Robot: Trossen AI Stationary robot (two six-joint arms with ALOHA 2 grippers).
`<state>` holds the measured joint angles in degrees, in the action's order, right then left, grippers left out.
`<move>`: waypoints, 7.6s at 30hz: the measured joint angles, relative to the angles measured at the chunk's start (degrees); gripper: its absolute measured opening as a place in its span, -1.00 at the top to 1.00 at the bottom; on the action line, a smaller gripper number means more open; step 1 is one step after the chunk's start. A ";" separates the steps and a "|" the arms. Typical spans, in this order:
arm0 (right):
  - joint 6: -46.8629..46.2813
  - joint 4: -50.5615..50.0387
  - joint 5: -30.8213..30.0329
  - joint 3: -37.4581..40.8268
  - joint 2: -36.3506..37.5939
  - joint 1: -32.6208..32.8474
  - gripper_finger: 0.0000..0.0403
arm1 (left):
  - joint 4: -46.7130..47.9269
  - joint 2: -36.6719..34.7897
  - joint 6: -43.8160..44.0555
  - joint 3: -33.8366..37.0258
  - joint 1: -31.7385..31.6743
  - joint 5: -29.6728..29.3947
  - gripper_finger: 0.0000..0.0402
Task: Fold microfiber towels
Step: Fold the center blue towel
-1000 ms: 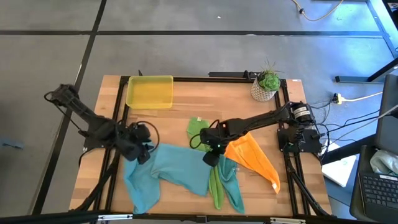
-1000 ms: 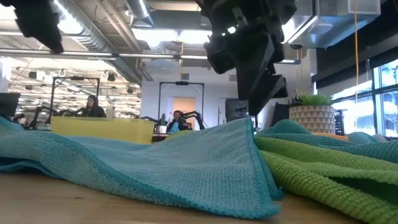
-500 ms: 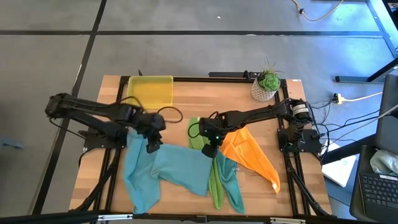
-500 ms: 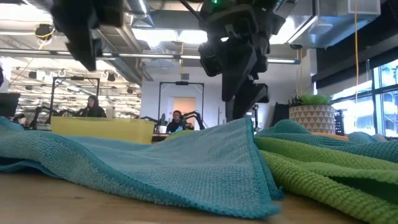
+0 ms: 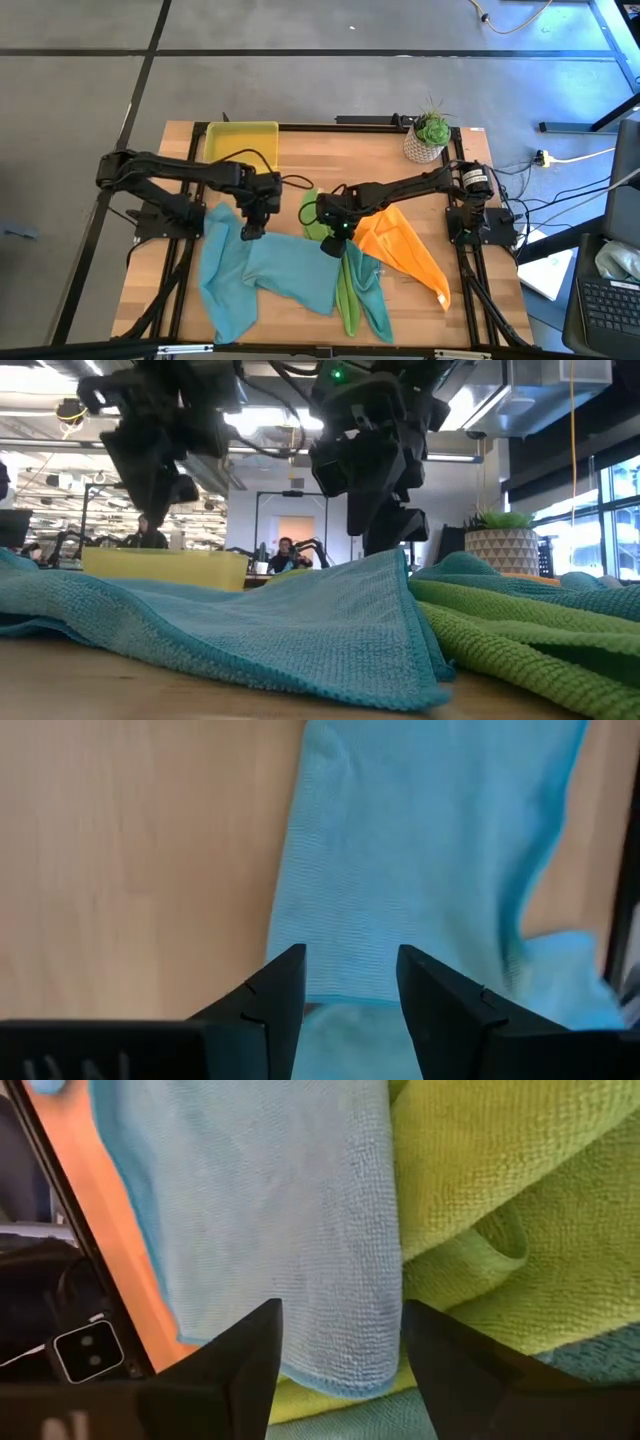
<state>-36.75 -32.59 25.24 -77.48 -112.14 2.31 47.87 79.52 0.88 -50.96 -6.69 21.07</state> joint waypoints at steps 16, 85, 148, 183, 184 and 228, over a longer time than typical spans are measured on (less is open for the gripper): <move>-0.48 -0.23 1.82 0.03 -3.12 2.19 0.24 | -0.80 9.18 -10.07 0.00 -1.06 5.70 0.26; 23.57 -23.42 -10.28 -15.69 -2.01 4.35 0.98 | -4.66 18.69 -24.49 0.00 -7.71 8.08 0.24; 25.03 -24.05 -13.25 -15.60 -0.46 4.33 0.98 | -5.46 18.20 -22.40 0.00 -8.18 -0.82 0.26; 22.27 -29.51 -12.04 -14.86 -0.41 -0.28 0.94 | -11.54 10.06 -19.43 0.11 -11.45 -5.15 0.26; 22.27 -29.47 -12.06 -14.86 -0.41 -0.22 0.95 | -12.48 10.06 -19.43 0.11 -11.85 -3.58 0.26; 30.03 -29.87 -18.13 -25.08 -0.48 2.82 0.95 | -57.93 13.27 -2.50 -1.09 -7.46 26.46 0.26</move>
<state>-6.72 -62.45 7.11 -102.56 -112.62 5.12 -10.07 92.80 -1.62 -52.05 -14.15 47.53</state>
